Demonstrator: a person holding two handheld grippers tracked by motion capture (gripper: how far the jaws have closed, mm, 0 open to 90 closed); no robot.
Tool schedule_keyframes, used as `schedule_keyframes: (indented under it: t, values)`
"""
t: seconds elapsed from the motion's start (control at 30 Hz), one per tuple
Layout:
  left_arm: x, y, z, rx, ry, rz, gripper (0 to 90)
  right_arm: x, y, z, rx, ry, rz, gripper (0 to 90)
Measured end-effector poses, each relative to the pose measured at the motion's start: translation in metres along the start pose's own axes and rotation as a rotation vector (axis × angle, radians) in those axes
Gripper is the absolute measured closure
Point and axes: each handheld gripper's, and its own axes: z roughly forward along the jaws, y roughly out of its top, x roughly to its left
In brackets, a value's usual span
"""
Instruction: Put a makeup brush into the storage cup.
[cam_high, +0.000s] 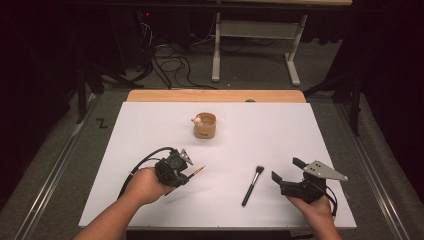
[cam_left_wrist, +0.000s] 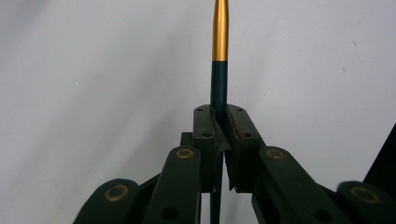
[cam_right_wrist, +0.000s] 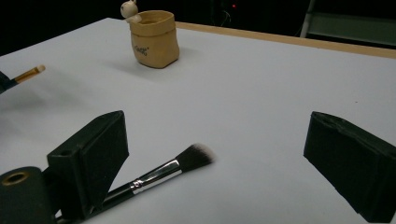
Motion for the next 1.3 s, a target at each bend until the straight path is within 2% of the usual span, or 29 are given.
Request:
schedule_keyframes:
  t: [0.1, 0.13, 0.2, 0.23, 0.27, 0.3, 0.33, 0.37, 0.47, 0.5, 0.7, 0.73, 0.8, 0.83, 0.87, 0.9, 0.97, 1.0, 1.03, 1.1, 1.3]
  values:
    - [0.002, -0.005, -0.001, -0.063, 0.017, -0.009, 83.5, 0.001, 0.0, 0.0, 0.004, 0.001, 0.008, 6.9]
    - [0.002, -0.005, -0.001, -0.063, 0.017, -0.009, 83.5, 0.001, 0.0, 0.0, 0.002, 0.001, 0.003, 6.9]
    - [0.003, -0.007, -0.002, -0.095, 0.021, -0.022, 83.5, 0.0, 0.0, 0.0, 0.002, 0.0, 0.006, 6.9]
    - [0.004, -0.009, -0.003, -0.135, 0.022, -0.037, 83.5, 0.0, 0.0, 0.0, 0.001, 0.0, 0.004, 6.9]
    - [0.004, -0.009, -0.003, -0.135, 0.022, -0.037, 83.5, 0.0, 0.0, 0.0, 0.001, 0.0, 0.004, 6.9]
    - [0.004, -0.01, -0.004, -0.155, 0.025, -0.043, 83.5, 0.0, 0.0, 0.0, 0.001, 0.0, 0.002, 6.9]
    - [0.005, -0.012, -0.007, -0.202, 0.031, -0.06, 83.6, 0.0, 0.0, 0.0, 0.001, 0.0, 0.003, 6.9]
    - [0.005, -0.012, -0.007, -0.202, 0.031, -0.06, 83.5, 0.0, 0.0, 0.0, 0.001, 0.0, 0.003, 6.9]
    - [0.006, -0.015, -0.014, -0.302, 0.035, -0.094, 83.6, 0.0, 0.0, 0.0, 0.0, 0.001, 0.004, 6.9]
    - [0.006, -0.015, -0.014, -0.302, 0.035, -0.094, 83.6, 0.0, 0.0, 0.0, -0.001, 0.001, 0.002, 6.9]
    - [0.009, -0.024, -0.02, -0.454, 0.023, -0.157, 83.6, 0.001, 0.0, 0.0, 0.003, 0.002, 0.01, 6.9]
    - [0.01, -0.027, -0.021, -0.508, 0.021, -0.175, 83.6, 0.001, -0.001, 0.0, 0.005, 0.002, 0.008, 6.9]
    - [0.01, -0.028, -0.021, -0.523, 0.021, -0.179, 83.6, 0.001, -0.001, 0.001, 0.004, 0.003, 0.007, 6.9]
    - [0.011, -0.029, -0.022, -0.547, 0.021, -0.188, 83.6, 0.001, -0.001, 0.001, 0.005, 0.003, 0.008, 6.9]
    - [0.011, -0.03, -0.023, -0.601, 0.022, -0.203, 83.6, 0.001, -0.001, 0.001, 0.004, 0.005, 0.009, 6.9]
    - [0.011, -0.03, -0.023, -0.601, 0.022, -0.203, 83.6, 0.0, -0.001, 0.001, 0.004, 0.005, 0.005, 6.9]
    - [0.012, -0.032, -0.023, -0.644, 0.034, -0.217, 83.6, 0.0, -0.001, 0.001, 0.004, 0.004, 0.007, 6.9]
    - [0.012, -0.032, -0.023, -0.693, 0.039, -0.228, 83.5, 0.0, -0.001, 0.0, 0.004, 0.003, 0.009, 6.9]
    - [0.012, -0.032, -0.023, -0.693, 0.039, -0.228, 83.6, 0.0, -0.001, 0.0, 0.002, 0.003, 0.008, 6.9]
    - [0.011, -0.032, -0.022, -0.742, 0.047, -0.238, 83.5, 0.0, -0.001, 0.001, 0.001, 0.004, 0.008, 6.9]
    - [0.009, -0.029, -0.02, -0.799, 0.059, -0.238, 83.6, 0.001, -0.001, 0.001, -0.001, 0.01, 0.003, 6.9]
